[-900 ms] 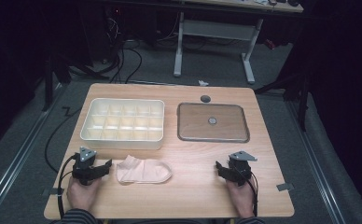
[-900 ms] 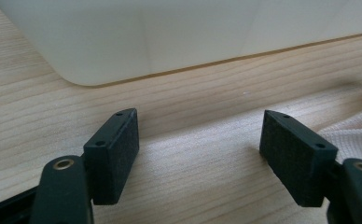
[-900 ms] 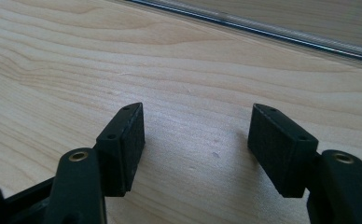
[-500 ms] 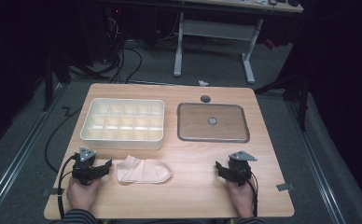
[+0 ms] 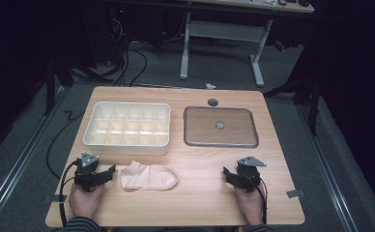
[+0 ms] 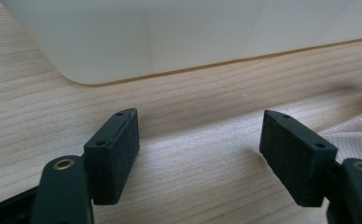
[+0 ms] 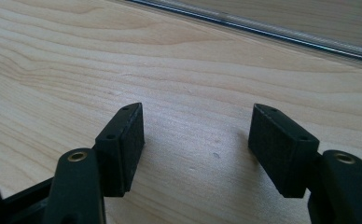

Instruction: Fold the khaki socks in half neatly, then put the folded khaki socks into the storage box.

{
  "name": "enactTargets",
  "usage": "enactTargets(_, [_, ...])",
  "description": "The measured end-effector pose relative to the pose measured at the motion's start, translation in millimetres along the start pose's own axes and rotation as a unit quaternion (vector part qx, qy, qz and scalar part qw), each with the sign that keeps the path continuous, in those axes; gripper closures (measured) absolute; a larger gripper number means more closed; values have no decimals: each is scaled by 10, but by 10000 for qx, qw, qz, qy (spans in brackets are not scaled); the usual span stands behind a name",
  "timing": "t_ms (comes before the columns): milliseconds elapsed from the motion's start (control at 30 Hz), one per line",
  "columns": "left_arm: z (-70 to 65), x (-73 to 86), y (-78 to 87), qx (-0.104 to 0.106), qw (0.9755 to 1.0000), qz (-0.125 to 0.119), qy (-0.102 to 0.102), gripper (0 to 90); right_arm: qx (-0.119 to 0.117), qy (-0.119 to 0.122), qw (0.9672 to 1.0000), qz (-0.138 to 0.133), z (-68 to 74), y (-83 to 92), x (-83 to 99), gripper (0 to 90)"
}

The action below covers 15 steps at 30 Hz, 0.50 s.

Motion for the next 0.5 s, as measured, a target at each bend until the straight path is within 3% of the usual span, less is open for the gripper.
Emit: enactTargets(500, [-1,-1,-2,8,10000,2,10,286,1,-1,10000,2,2,-2,-2,360])
Point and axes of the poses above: each handheld gripper's, and its own axes: y roughly backward along the jaws, x roughly out of its underside, z roughly to its left, the point moved 4 cm from there along -y, roughly forward along the jaws, and after that the axes turned 2 degrees about -z, right-handed, at the moved point
